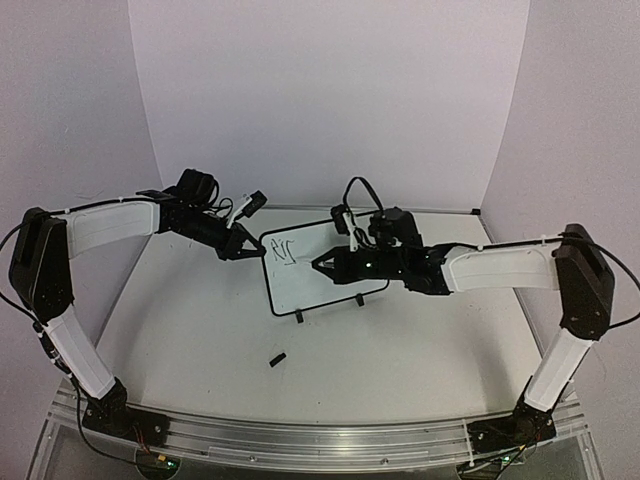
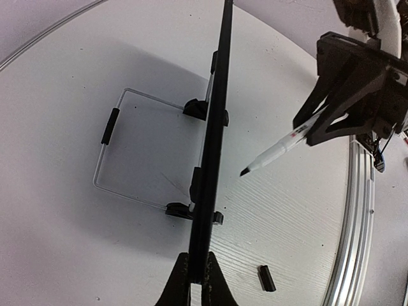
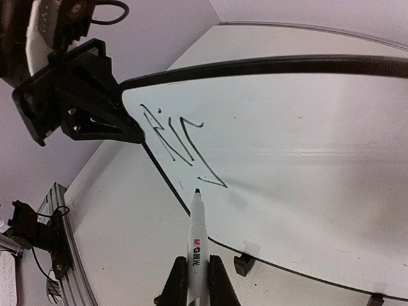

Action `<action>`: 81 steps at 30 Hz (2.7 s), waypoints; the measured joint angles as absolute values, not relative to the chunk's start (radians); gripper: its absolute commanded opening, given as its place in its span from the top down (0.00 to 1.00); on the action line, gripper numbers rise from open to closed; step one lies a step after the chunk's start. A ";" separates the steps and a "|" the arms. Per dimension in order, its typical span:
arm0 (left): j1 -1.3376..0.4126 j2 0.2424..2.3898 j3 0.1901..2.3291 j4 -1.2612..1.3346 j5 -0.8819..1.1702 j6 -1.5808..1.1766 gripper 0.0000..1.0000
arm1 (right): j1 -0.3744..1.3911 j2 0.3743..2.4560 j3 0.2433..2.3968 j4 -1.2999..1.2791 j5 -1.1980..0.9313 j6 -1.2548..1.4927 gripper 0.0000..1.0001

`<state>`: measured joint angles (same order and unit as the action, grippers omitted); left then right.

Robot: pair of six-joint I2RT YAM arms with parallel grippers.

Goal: Write a sentence on the whiteboard

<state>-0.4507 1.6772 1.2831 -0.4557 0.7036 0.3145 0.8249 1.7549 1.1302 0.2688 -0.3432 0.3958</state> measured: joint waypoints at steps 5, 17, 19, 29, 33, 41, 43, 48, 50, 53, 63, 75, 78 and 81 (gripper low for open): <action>-0.451 1.677 1.283 -0.456 0.704 0.315 1.00 | 0.818 1.640 1.092 0.286 -0.318 0.397 1.00; -0.453 1.677 1.287 -0.460 0.703 0.315 1.00 | 0.805 1.712 1.124 0.295 -0.304 0.394 1.00; -0.454 1.678 1.288 -0.462 0.702 0.315 1.00 | 0.805 1.724 1.132 0.295 -0.304 0.394 1.00; -0.455 1.678 1.288 -0.463 0.700 0.315 1.00 | 0.805 1.762 1.159 0.295 -0.301 0.395 1.00; -0.455 1.678 1.289 -0.463 0.699 0.315 1.00 | 0.802 1.769 1.160 0.292 -0.297 0.398 1.00; -0.455 1.679 1.290 -0.463 0.696 0.315 1.00 | 0.801 1.768 1.159 0.292 -0.286 0.398 1.00; -0.455 1.679 1.290 -0.463 0.696 0.315 1.00 | 0.801 1.764 1.153 0.291 -0.281 0.399 1.00; -0.455 1.679 1.290 -0.463 0.696 0.315 1.00 | 0.792 1.752 1.142 0.288 -0.273 0.398 1.00; -0.455 1.679 1.290 -0.463 0.696 0.314 1.00 | 0.791 1.748 1.142 0.285 -0.270 0.398 1.00; -0.455 1.679 1.290 -0.463 0.696 0.314 1.00 | 0.790 1.741 1.142 0.283 -0.264 0.398 1.00; -0.455 1.679 1.290 -0.463 0.696 0.315 1.00 | 0.786 1.739 1.143 0.283 -0.270 0.397 1.00; -0.456 1.679 1.290 -0.463 0.695 0.314 1.00 | 0.781 1.758 1.174 0.282 -0.309 0.396 1.00; -0.456 1.679 1.290 -0.463 0.694 0.314 1.00 | 0.781 1.768 1.179 0.286 -0.321 0.397 1.00; -0.456 1.679 1.290 -0.464 0.694 0.314 1.00 | 0.781 1.777 1.179 0.289 -0.333 0.397 1.00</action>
